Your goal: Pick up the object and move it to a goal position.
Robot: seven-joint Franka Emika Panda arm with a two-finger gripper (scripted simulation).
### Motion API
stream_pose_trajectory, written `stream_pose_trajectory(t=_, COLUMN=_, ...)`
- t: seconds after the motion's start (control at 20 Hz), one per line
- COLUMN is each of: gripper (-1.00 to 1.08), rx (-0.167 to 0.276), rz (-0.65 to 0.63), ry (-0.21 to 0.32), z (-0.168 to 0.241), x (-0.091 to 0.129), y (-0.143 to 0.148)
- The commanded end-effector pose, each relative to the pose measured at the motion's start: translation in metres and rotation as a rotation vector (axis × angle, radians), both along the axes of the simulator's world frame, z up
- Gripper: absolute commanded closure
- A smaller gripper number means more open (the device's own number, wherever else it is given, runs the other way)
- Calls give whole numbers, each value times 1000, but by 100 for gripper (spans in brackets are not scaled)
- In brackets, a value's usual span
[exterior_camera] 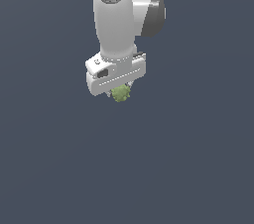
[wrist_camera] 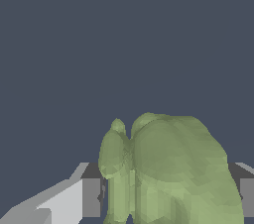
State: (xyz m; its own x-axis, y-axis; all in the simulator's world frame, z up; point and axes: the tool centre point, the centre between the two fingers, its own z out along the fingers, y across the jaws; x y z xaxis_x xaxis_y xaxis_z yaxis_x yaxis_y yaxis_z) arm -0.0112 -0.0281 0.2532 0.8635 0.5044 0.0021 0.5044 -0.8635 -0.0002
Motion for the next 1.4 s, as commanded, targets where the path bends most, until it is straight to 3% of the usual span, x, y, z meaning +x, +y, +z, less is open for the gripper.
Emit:
stream_pose_trajectory(t=0.0, gripper=108, rx=0, rz=0, ry=1, z=26, x=3, y=-6)
stream_pose_trajectory(t=0.75, gripper=108, rx=-1, rz=0, ry=1, z=163, x=25, y=-36)
stream_pose_trajectory(t=1.35, gripper=108, rx=-1, rz=0, ry=2, z=219, x=37, y=-49)
